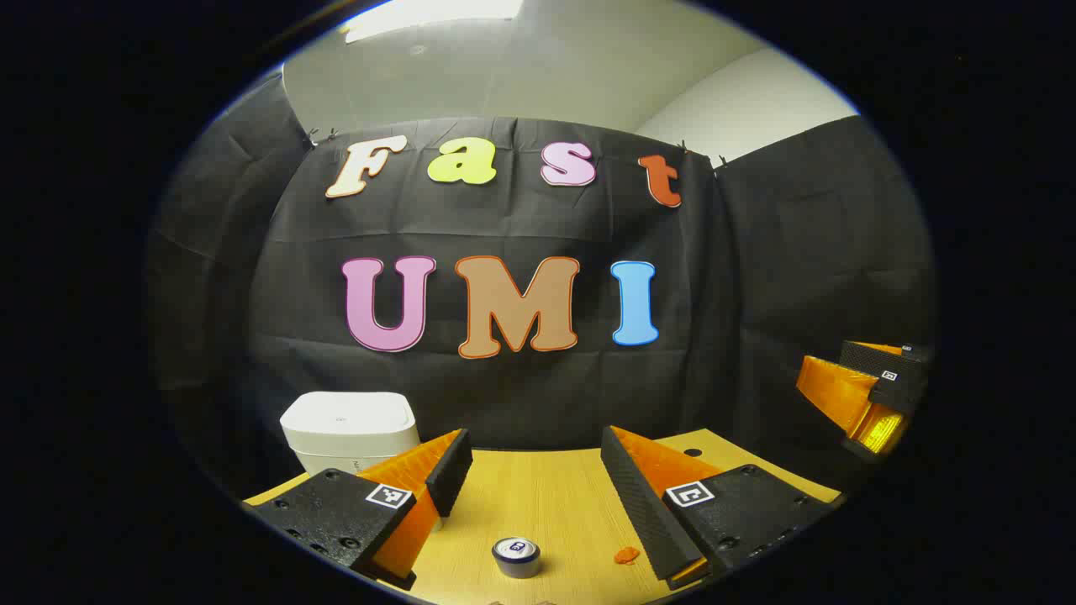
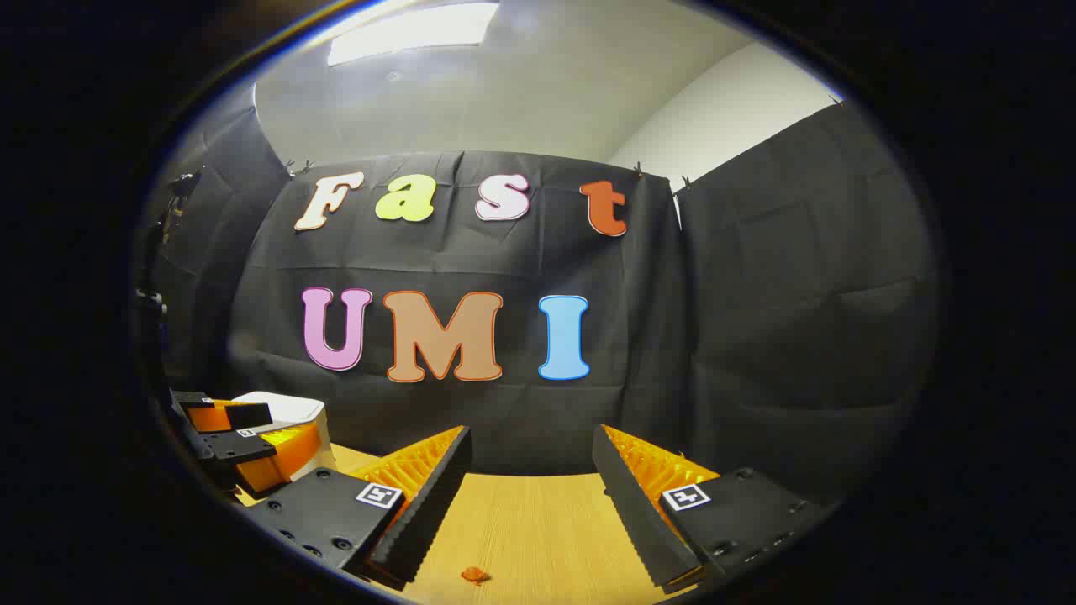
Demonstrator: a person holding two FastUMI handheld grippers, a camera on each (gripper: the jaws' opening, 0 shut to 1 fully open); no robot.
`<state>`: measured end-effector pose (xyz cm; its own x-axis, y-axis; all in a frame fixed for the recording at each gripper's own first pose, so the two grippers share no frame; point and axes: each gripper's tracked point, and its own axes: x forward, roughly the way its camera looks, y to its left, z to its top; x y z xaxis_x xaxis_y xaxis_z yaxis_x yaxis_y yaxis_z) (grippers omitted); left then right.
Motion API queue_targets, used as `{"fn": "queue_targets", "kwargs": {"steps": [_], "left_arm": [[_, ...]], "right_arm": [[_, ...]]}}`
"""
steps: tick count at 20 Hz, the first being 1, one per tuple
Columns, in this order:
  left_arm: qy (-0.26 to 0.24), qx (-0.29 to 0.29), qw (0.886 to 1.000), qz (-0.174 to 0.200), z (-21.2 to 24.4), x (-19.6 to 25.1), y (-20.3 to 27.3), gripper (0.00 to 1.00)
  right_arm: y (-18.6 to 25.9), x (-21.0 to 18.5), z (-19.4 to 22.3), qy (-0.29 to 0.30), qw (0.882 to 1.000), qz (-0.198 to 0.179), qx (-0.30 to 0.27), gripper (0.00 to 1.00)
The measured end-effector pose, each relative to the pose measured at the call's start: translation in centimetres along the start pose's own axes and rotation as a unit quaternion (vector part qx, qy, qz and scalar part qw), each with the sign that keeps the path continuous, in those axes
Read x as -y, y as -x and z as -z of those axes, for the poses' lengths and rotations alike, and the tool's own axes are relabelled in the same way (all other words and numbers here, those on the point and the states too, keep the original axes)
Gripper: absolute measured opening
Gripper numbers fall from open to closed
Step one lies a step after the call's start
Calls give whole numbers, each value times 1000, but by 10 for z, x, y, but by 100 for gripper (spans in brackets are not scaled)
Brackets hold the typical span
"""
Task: Press the lid of the desktop garbage bin to open it, pick up the crumpled paper on the desktop and throw it into the bin, then pick up the pop can on the desktop and drop it into the bin, and finally close the garbage bin lid.
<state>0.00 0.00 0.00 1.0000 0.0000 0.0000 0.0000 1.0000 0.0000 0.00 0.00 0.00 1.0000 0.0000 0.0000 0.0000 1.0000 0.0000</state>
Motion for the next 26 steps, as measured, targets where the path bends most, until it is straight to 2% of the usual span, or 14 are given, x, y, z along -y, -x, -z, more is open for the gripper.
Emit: {"fn": "queue_targets", "kwargs": {"steps": [5, 10, 13, 17, 22, 26], "left_arm": [[-5, 2, 1000, -13, -3, 7, 3, 94], [2, 6, 1000, -6, -6, 23, 0, 93], [8, 25, 1000, -11, -18, 18, -3, 94], [-5, 42, 999, 5, -29, 20, -7, 94], [4, 31, 999, 13, -21, 23, -11, 94], [-1, 33, 999, 5, -22, 16, -11, 94]], "right_arm": [[2, 5, -6, 3, 1000, -20, 10, 96], [3, 10, -8, 0, 999, -46, 11, 96], [4, 15, -18, 3, 999, -36, 25, 96], [3, 5, -25, 5, 999, -29, 37, 96], [4, 5, -29, 9, 998, -23, 49, 96], [-1, 3, -22, 1, 999, -23, 38, 96]]}}
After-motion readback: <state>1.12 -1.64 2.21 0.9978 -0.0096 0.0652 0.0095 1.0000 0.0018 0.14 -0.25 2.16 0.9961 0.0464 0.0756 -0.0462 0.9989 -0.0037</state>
